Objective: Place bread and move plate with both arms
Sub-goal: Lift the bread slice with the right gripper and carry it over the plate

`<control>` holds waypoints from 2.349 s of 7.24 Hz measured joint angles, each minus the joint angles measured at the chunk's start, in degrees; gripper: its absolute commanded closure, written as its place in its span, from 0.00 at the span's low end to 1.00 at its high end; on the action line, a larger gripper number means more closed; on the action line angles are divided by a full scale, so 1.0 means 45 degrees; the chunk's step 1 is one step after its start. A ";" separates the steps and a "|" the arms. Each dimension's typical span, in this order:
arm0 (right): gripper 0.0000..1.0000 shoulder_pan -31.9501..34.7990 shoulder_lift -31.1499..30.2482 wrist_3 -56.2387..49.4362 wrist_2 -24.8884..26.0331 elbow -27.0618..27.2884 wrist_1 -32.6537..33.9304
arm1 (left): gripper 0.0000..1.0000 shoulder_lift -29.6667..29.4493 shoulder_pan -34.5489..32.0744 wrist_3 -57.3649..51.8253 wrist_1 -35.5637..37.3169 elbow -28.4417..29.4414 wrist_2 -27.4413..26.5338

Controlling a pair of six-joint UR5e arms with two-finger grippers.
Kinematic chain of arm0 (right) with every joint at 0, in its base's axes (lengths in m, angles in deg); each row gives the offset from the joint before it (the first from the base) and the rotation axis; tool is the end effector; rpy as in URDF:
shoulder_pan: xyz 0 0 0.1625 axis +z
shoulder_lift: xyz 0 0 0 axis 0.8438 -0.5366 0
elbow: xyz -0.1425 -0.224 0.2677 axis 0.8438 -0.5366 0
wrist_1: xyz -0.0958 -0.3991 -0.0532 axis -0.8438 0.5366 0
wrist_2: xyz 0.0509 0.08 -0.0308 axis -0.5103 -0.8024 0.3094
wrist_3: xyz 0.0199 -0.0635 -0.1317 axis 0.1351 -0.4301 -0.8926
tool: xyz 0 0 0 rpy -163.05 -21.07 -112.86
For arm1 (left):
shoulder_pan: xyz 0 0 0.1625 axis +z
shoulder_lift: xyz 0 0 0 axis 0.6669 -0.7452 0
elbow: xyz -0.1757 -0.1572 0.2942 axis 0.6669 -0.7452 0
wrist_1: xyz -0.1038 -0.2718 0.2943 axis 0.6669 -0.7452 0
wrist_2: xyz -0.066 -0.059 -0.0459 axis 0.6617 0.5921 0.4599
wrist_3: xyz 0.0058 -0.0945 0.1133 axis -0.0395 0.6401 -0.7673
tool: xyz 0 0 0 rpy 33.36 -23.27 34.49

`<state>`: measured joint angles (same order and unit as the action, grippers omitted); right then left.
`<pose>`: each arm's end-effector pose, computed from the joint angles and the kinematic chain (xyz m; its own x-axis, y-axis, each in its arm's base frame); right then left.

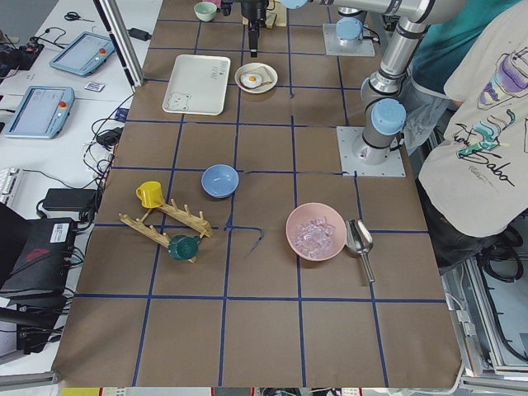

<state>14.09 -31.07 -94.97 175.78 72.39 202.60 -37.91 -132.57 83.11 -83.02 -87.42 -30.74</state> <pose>-0.0517 -0.4502 0.0894 -0.9634 0.0524 0.2630 0.0761 0.9938 0.0807 -0.1381 -0.4799 0.4310 -1.0000 -0.0027 -0.0094 -0.0029 0.9999 0.0168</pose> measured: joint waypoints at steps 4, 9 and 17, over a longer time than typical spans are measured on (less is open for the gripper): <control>1.00 0.0043 -0.0124 -0.0008 -0.0107 -0.0246 -0.0494 | 0.00 0.0000 0.0009 -0.0006 0.0000 0.0000 0.0000; 1.00 0.2686 -0.0935 0.0874 -0.0809 -0.3349 -0.3638 | 0.00 0.0000 0.0011 -0.0008 -0.0001 0.0000 0.0000; 1.00 1.0234 0.0936 0.9187 -0.2004 -0.5213 -0.2301 | 0.00 0.0000 0.0028 -0.0065 0.0000 0.0000 0.0000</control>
<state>60.14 -26.86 -53.63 166.76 48.93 192.25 -37.91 -132.45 82.82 -83.02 -87.42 -30.75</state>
